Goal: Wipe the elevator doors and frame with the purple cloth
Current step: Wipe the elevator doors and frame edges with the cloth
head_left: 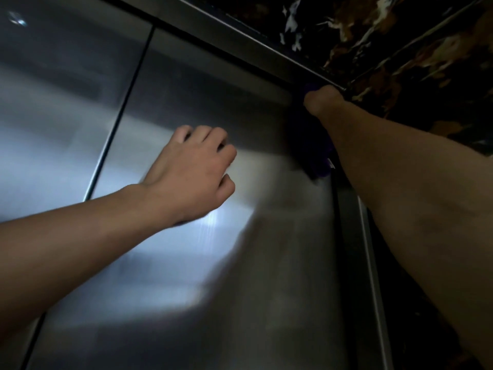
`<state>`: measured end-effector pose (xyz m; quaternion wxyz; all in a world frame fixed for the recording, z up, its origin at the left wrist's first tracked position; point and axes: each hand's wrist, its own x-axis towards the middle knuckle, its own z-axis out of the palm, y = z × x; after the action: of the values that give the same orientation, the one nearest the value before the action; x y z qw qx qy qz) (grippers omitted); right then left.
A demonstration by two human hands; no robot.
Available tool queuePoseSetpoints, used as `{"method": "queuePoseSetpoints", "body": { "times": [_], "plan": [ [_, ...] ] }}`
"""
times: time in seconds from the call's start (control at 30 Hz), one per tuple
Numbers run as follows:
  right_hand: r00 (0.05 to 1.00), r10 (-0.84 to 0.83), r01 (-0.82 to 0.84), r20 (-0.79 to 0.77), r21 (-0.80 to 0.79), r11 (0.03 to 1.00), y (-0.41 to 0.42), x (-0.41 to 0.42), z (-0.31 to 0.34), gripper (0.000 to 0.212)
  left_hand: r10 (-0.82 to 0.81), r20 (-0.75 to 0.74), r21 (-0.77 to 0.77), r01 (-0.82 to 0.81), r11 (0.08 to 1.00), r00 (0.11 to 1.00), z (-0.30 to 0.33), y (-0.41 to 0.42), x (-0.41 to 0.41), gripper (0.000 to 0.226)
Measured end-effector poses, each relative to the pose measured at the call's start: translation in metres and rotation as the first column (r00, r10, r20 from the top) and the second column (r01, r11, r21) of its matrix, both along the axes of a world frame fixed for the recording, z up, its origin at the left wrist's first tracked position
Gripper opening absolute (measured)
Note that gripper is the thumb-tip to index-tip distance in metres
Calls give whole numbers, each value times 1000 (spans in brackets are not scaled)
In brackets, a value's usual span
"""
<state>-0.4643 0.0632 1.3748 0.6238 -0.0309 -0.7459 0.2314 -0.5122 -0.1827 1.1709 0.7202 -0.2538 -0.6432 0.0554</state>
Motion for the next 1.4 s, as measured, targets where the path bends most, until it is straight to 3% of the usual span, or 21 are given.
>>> {"method": "queuePoseSetpoints", "body": {
  "times": [0.1,0.23,0.4,0.7,0.87,1.0,1.13,1.23,1.4],
  "plan": [
    [999,5,-8,-48,-67,998,-5,8,-8,47,14,-13,-11,-14,1000,1000,4,0,1,39],
    [995,-17,22,-102,51,998,-16,4,-9,50,15,-6,-25,-15,1000,1000,6,-3,0,42],
    [995,-38,54,-97,175,983,-35,2,-19,52,166,29,-19,-166,986,986,-10,17,-15,63],
    [995,-89,100,-55,274,957,-95,17,-22,45,158,-70,-42,-161,986,985,-19,25,-10,56],
    [991,129,-131,34,407,904,-155,22,-30,51,97,-97,-104,-107,989,990,-25,26,-5,55],
    [995,99,-100,24,409,907,-176,24,-23,50,40,-78,-62,-45,997,996,-49,0,8,60],
    [989,142,-146,46,477,866,-174,21,-31,51,58,-70,30,-56,998,996,-58,-39,15,47],
    [967,244,-190,-70,435,880,-179,23,-46,53,35,-38,107,-31,994,999,-61,-65,19,43],
    [924,281,-178,-261,357,917,-177,19,-94,50,-85,35,313,70,947,996,-68,-105,37,41]
  ]
}}
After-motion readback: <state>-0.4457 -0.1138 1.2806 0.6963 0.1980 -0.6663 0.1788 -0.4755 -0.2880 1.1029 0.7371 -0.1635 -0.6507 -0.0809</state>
